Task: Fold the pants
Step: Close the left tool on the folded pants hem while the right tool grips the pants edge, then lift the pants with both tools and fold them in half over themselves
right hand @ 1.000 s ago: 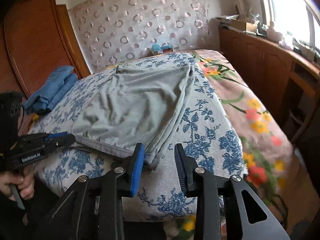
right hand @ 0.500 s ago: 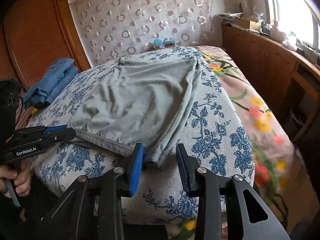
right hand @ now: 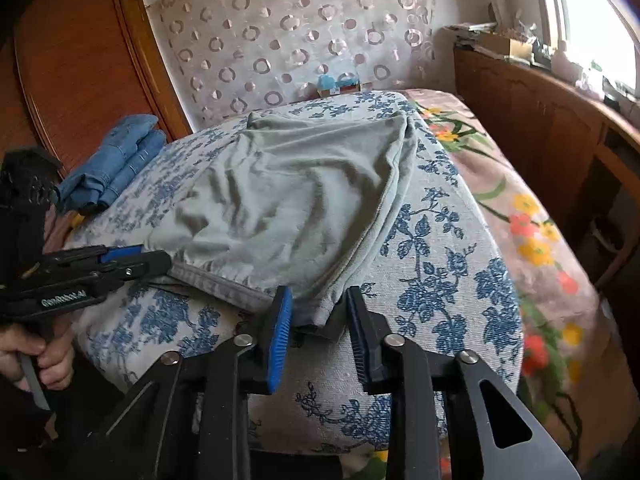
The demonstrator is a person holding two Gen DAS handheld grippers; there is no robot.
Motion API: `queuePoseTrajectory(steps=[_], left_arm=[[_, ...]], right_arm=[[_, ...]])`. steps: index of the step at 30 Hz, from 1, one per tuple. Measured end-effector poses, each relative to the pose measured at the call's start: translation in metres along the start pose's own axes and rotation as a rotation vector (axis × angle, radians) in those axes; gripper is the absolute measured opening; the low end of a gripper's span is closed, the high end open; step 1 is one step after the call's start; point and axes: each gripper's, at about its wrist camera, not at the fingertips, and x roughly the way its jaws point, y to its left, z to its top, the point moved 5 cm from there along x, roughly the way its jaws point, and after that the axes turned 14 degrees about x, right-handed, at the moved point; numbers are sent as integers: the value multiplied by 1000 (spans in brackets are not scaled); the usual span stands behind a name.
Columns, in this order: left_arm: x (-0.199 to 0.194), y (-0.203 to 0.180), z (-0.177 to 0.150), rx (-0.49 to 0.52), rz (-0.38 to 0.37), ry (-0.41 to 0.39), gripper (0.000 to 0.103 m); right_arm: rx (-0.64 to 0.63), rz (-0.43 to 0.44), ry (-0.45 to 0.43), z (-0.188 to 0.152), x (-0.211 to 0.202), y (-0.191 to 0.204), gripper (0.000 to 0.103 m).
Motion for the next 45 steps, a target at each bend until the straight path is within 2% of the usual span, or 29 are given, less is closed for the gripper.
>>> queuePoseTrajectory(steps=[3,5,7,12,16,23,27,30,34,39,45], left_arm=[[1,-2,1,23,7,4,28],[0,-3,1,33,10,4,14],[-4,-1,3,20,12,-15,7],[-42,-1,18,9,13,-109,7],[-86,-3,37,29,19,-195,6],[-165,-5,61,62,58,-339,6],[-198,1,70,62,70,-405,6],[-221,7,76,68,107,-446,6],[-219,29,81,48,135,-444,6],[-199,62,91,22,153,-422,6],[-176,104,130,9,175,-403,6]], right_arm=[[-9,11,3,0,1,2,16],[-14,23,8,-1,2,3,12],[-21,26,8,0,1,4,10],[-21,88,-32,8,-16,13,9],[-58,137,-83,17,-41,31,9],[-142,233,-181,44,-96,72,9],[-201,280,-227,55,-126,95,9],[-234,316,-258,63,-143,110,9],[-264,332,-270,72,-143,121,9],[-276,333,-248,88,-113,126,9],[-290,314,-220,137,-71,138,9]])
